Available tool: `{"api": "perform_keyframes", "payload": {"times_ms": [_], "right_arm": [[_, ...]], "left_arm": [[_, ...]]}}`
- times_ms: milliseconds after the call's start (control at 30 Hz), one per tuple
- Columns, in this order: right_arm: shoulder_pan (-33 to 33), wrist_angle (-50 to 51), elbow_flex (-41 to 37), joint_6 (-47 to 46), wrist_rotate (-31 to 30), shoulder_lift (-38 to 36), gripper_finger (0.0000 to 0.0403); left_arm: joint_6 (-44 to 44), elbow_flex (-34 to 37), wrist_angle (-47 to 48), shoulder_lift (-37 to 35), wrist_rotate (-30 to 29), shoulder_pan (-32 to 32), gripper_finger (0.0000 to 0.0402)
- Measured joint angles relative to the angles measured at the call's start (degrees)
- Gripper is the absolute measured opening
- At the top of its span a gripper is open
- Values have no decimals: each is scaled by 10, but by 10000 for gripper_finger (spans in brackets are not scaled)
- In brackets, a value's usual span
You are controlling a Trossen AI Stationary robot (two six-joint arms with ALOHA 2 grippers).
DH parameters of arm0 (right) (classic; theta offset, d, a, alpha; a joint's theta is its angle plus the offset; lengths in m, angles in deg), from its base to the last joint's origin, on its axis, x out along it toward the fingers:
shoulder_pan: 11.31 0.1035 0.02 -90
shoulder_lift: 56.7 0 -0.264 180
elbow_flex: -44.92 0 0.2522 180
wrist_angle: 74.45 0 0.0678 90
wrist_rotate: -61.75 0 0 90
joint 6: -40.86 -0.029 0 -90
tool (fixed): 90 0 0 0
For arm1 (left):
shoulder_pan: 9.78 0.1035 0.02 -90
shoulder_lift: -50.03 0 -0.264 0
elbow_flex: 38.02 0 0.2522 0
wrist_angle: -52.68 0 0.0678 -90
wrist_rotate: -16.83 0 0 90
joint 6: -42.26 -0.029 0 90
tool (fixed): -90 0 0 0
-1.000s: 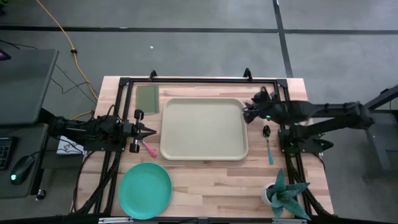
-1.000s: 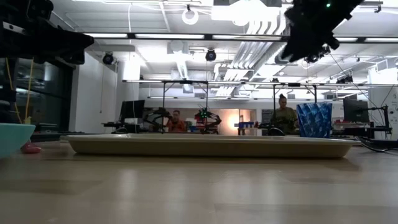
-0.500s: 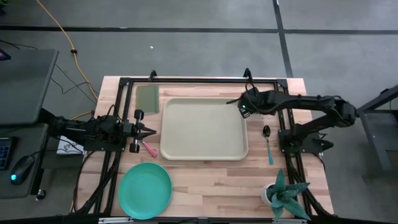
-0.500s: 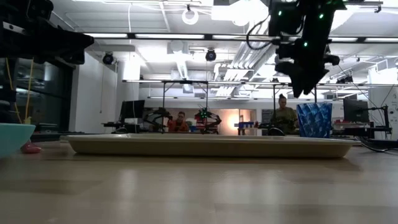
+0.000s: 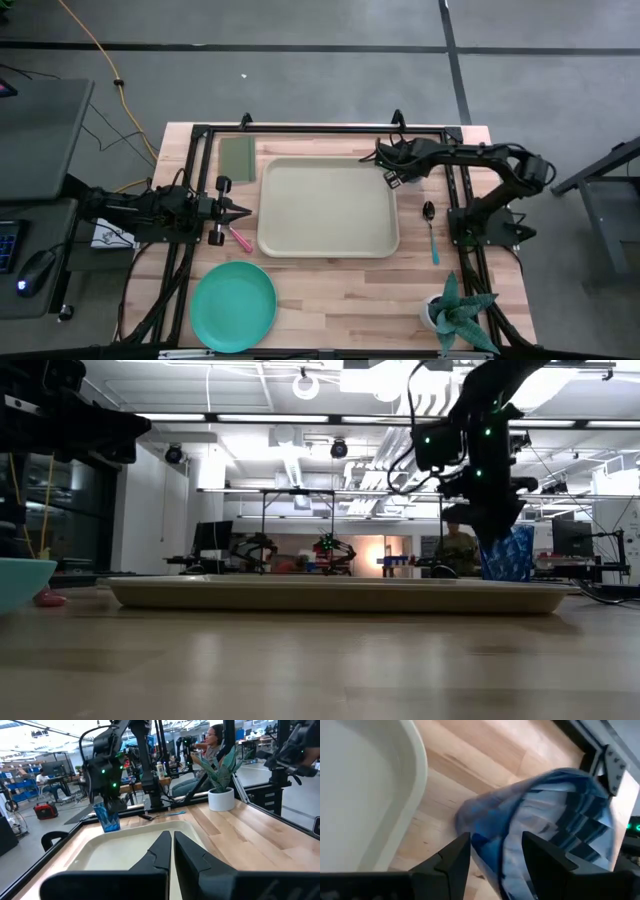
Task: Pick and place plate/cup/fork/spoon on tray
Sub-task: Put the blue glass on the top right of the light brown serving tray
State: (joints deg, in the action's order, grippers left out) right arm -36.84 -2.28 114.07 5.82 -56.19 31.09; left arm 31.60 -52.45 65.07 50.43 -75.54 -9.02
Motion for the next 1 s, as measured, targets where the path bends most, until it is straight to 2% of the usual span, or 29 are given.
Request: {"api": "perform_keyframes", "payload": {"times_ms": [200,300,400,567,767,1000], "right_arm": [[-8,-3,0,10,0,33,168],[-7,-3,0,20,-1,35,150],[-6,2,0,21,-6,28,112],[6,43,14,21,-7,3,14],[63,52,73,37,-9,-33,5],[166,-84,138,105,59,-27,3]], "left_arm": [[0,0,0,0,0,0,3],[0,0,0,0,0,0,3],[0,0,0,0,0,0,3],[0,0,0,0,0,0,3],[0,0,0,0,0,0,3],[0,0,0,0,0,0,3]]}}
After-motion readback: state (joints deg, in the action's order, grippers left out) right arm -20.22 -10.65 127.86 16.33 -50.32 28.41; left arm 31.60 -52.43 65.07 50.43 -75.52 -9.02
